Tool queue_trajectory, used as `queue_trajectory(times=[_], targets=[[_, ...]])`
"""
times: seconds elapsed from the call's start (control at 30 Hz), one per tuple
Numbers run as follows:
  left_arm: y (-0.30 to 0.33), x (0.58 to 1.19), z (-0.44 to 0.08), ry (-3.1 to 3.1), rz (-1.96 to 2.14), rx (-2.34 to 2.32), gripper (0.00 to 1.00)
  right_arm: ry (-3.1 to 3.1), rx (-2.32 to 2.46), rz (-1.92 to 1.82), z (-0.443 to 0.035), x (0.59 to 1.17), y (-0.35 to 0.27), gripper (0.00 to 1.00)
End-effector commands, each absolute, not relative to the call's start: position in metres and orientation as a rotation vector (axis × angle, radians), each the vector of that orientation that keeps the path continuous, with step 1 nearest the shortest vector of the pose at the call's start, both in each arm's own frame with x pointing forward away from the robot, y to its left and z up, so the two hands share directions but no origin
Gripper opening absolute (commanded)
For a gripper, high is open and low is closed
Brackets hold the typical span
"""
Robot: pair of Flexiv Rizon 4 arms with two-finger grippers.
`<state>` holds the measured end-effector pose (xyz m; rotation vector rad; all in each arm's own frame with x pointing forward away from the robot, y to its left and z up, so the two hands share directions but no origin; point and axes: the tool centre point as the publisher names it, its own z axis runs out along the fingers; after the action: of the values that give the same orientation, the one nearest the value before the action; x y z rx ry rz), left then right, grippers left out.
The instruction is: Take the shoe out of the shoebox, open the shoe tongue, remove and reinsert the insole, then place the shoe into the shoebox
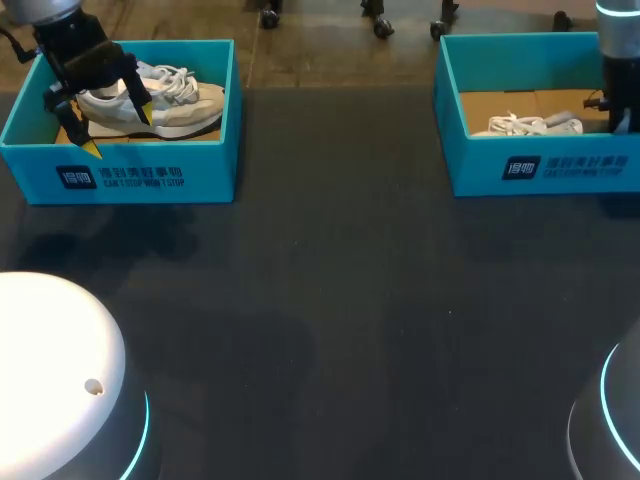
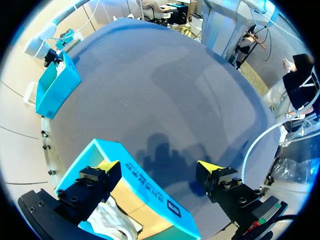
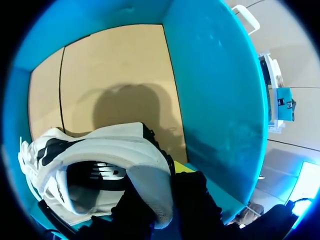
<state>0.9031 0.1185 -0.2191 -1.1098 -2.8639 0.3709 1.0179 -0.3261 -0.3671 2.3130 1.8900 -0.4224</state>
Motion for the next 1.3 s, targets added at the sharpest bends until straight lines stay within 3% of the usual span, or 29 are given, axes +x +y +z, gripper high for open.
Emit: queue_trajectory(times=[0.03, 0.23, 0.27, 0.3, 0.37, 0.4, 0.93, 1.3], targets=[[0.119, 0.903, -0.219, -2.864, 0.367, -1.110, 1.00, 1.910, 2.302, -0.425, -0.365, 1.018, -0.325, 0.00], [0.119, 0.903, -0.219, -2.864, 0.367, -1.110, 1.00, 1.925, 2.311, -0.437, -0.373, 1.017, -0.321, 0.00], [0.119, 0.903, -0.219, -2.864, 0.367, -1.110, 1.00, 1.925, 2.315, -0.437, -0.374, 1.017, -0.320, 0.04], [0.119, 0.903, -0.219, -2.864, 0.367, -1.110, 1.00, 1.926, 2.318, -0.438, -0.374, 1.017, -0.320, 0.22], [0.119, 0.903, -0.219, -2.864, 0.367, -1.110, 1.00, 1.925, 2.320, -0.440, -0.373, 1.016, -0.319, 0.78], [0.119, 0.903, -0.219, -2.864, 0.367, -1.110, 1.00, 1.923, 2.321, -0.439, -0.372, 1.016, -0.319, 1.00], [0.119, 0.903, -0.219, -2.864, 0.367, -1.110, 1.00, 1.836, 2.380, -0.366, -0.301, 1.003, -0.308, 1.00], [0.119, 0.903, -0.219, -2.864, 0.367, -1.110, 1.00, 1.783, 2.490, -0.180, -0.232, 0.952, -0.292, 1.00]])
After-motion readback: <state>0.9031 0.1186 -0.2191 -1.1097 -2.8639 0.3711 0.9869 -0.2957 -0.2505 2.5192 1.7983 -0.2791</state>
